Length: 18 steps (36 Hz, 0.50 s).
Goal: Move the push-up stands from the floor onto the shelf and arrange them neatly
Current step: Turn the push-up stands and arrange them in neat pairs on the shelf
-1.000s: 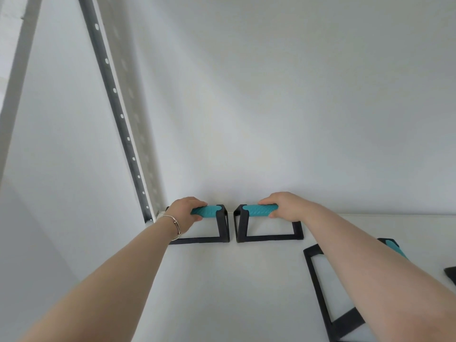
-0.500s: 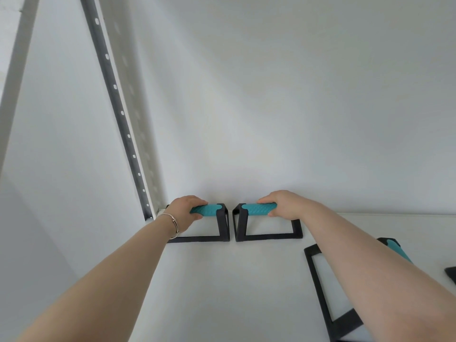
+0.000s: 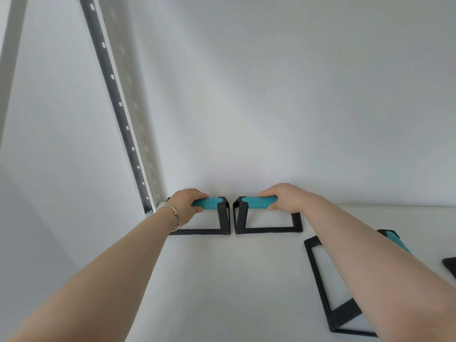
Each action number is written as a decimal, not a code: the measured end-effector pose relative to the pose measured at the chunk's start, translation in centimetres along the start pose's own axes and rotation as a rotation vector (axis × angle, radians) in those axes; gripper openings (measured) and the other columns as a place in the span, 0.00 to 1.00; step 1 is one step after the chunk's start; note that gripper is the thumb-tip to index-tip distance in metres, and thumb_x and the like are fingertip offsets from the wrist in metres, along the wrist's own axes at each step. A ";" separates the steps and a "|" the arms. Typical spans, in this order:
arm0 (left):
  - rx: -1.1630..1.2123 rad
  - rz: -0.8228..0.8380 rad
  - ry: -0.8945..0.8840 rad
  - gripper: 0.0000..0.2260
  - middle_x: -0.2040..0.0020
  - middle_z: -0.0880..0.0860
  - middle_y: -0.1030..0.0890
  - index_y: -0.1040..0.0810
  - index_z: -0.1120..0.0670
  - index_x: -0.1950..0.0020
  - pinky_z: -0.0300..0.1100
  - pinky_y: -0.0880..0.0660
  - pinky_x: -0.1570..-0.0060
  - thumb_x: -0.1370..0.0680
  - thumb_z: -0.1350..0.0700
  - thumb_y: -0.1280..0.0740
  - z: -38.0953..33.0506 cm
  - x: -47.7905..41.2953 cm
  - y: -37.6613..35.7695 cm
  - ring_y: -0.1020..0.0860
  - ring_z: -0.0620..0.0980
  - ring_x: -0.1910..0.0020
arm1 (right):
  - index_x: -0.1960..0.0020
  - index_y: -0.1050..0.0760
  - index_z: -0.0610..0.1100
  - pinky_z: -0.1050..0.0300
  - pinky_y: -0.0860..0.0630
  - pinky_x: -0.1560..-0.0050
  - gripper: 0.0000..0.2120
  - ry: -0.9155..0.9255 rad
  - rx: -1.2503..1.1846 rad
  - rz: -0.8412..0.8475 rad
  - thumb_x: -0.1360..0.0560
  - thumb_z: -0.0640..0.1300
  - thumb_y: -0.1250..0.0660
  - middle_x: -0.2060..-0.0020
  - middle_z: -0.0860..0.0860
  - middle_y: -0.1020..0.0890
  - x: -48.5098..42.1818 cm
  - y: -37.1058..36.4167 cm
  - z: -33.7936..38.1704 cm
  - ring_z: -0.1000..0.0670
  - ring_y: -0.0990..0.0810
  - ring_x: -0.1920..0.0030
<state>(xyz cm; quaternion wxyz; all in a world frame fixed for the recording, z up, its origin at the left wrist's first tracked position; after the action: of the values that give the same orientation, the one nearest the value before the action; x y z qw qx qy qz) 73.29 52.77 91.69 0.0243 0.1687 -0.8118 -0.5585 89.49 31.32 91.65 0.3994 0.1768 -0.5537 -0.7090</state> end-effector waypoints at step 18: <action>0.012 -0.013 0.012 0.17 0.41 0.48 0.21 0.23 0.49 0.35 0.42 0.31 0.38 0.24 0.60 0.32 -0.1 -0.1 0.1 0.25 0.51 0.41 | 0.28 0.30 0.54 0.56 0.33 0.33 0.25 -0.014 0.051 -0.004 0.23 0.41 0.32 0.31 0.52 0.27 0.2 0.0 0.5 0.48 0.29 0.34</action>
<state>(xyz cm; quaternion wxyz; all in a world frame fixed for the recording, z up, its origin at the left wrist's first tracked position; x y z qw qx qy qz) 73.39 52.73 91.84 0.0244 0.1776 -0.8139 -0.5527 89.03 31.44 91.87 0.3897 0.1831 -0.5738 -0.6967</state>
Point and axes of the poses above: each hand's wrist, its own x-axis away from the middle knuckle, its own y-axis out of the back of the hand, z = x × y, the point moved 9 cm from there along -x, towards the middle knuckle
